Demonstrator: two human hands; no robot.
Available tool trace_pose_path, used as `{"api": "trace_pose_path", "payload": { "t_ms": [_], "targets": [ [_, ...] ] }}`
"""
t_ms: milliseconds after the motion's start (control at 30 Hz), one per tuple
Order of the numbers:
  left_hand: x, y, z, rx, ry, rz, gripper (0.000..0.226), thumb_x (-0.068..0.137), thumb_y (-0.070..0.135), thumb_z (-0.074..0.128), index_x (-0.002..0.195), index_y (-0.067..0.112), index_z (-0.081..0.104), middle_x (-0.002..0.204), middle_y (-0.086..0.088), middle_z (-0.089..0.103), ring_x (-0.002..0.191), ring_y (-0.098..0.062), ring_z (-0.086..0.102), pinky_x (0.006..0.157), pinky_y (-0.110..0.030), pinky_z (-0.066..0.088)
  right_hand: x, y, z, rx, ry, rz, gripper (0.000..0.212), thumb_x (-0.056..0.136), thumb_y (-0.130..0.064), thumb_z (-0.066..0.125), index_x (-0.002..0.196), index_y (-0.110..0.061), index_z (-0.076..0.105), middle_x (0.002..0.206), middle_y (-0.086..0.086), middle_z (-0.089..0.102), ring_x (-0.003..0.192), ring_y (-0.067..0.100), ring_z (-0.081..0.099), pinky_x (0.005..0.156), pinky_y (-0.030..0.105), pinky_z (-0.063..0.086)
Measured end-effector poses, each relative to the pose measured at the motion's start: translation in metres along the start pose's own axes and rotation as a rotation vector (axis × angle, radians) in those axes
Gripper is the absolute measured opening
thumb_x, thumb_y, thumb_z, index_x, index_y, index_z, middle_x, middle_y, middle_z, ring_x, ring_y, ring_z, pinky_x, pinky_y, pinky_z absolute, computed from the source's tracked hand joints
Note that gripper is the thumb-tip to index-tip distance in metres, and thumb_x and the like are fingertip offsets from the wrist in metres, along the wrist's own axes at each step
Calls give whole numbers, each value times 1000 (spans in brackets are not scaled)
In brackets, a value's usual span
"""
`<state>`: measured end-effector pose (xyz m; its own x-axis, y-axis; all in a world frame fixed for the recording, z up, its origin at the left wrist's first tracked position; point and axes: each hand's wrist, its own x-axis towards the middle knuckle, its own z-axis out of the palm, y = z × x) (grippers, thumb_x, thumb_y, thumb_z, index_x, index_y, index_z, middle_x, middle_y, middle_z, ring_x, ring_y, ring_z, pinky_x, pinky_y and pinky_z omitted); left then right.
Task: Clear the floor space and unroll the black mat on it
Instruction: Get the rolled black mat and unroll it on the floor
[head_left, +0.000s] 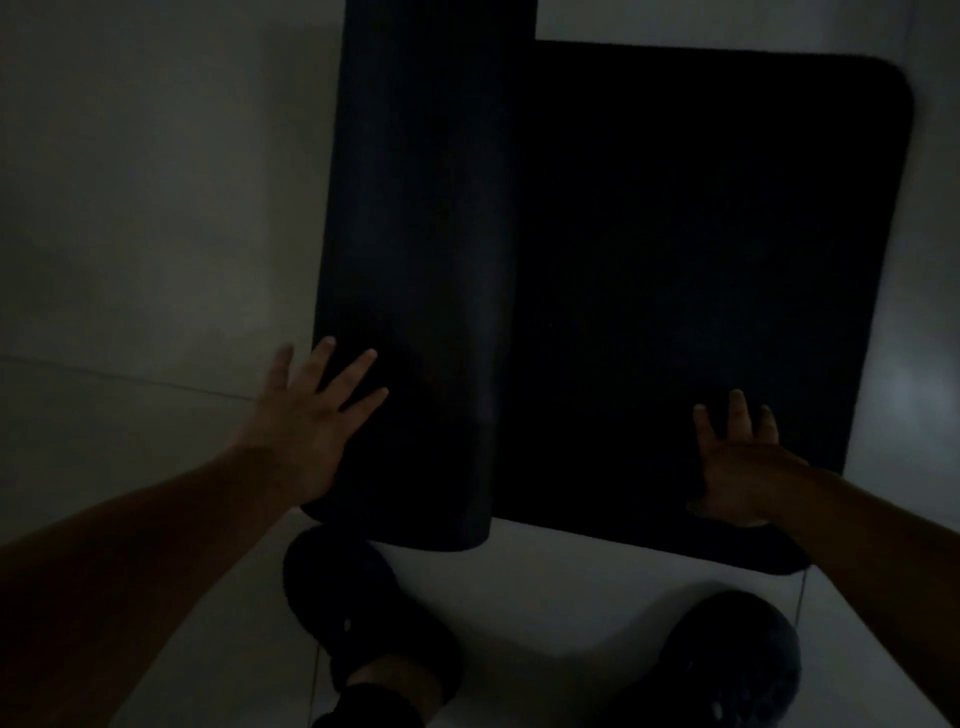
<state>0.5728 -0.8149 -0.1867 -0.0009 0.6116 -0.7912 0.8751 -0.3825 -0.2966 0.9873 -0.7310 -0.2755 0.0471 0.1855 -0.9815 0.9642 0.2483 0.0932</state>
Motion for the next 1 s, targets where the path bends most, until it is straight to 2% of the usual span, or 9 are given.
{"api": "trace_pose_path", "payload": {
  "t_ms": [133, 267, 400, 467, 533, 600, 700, 833, 1000],
  "targets": [
    [-13, -34, 16, -124, -136, -191, 88, 76, 56, 48, 150, 32, 5, 161, -3, -15, 147, -36, -2, 116, -59, 11, -8, -2, 1, 117, 35, 1, 108, 82, -64, 55, 149, -27, -21, 157, 12, -28, 146, 42, -9, 119, 55, 16],
    [-18, -68, 22, -567, -295, -500, 79, 77, 35, 54, 146, 21, 20, 160, -6, 2, 144, -33, 17, 114, -50, 28, -38, -33, 10, 117, 99, -17, 98, 85, -58, 53, 153, -20, -7, 161, 13, -9, 147, 40, 2, 118, 53, 20],
    [-33, -89, 6, -1062, -69, -726, 63, 78, 23, 57, 133, 3, 34, 145, -19, 33, 124, -41, 45, 102, -46, 42, -83, -94, 14, 130, 94, -36, 92, 87, -52, 53, 153, -20, -2, 161, 11, -8, 147, 38, 0, 119, 51, 19],
    [-46, -91, -5, -966, 102, -620, 75, 78, 31, 57, 141, 6, 27, 151, -17, 27, 131, -39, 38, 104, -47, 38, -103, -125, 6, 155, 124, -60, 86, 90, -48, 51, 153, -22, -2, 161, 10, -9, 147, 40, -1, 118, 52, 22],
    [-58, -80, -16, -694, 297, -332, 84, 75, 40, 52, 147, 10, 21, 158, -12, 17, 142, -36, 23, 111, -51, 27, -116, -154, -5, 191, 179, -75, 84, 90, -44, 51, 152, -23, -2, 161, 8, -10, 147, 39, -1, 115, 52, 26],
    [-63, -59, -24, -543, 447, -8, 82, 74, 40, 49, 147, 11, 27, 160, -9, 12, 147, -34, 10, 117, -54, 12, -118, -183, -18, 210, 237, -98, 85, 90, -41, 52, 152, -23, -3, 161, 6, -11, 147, 38, -2, 115, 51, 27],
    [-51, -26, -31, -325, 421, 319, 78, 79, 36, 51, 147, 10, 23, 161, -10, 4, 147, -37, -7, 117, -58, -10, -105, -220, -31, 194, 287, -101, 90, 88, -39, 57, 152, -25, -5, 161, 1, -17, 147, 34, -6, 114, 50, 27],
    [-13, -8, -24, -276, 311, 316, 70, 88, 42, 46, 149, 22, 19, 161, -8, -5, 145, -37, -17, 108, -58, -23, -64, -254, -40, 73, 272, -116, 100, 84, -46, 61, 150, -30, -12, 158, 1, -26, 147, 34, -14, 115, 53, 21],
    [5, -10, 10, -255, 281, 184, 74, 83, 52, 49, 147, 25, 23, 162, -5, -5, 145, -36, -18, 111, -63, -17, -26, -256, -29, -32, 24, -137, 113, 80, -31, 71, 145, -41, -20, 152, -2, -39, 144, 39, -21, 112, 63, 20]
  ]
}}
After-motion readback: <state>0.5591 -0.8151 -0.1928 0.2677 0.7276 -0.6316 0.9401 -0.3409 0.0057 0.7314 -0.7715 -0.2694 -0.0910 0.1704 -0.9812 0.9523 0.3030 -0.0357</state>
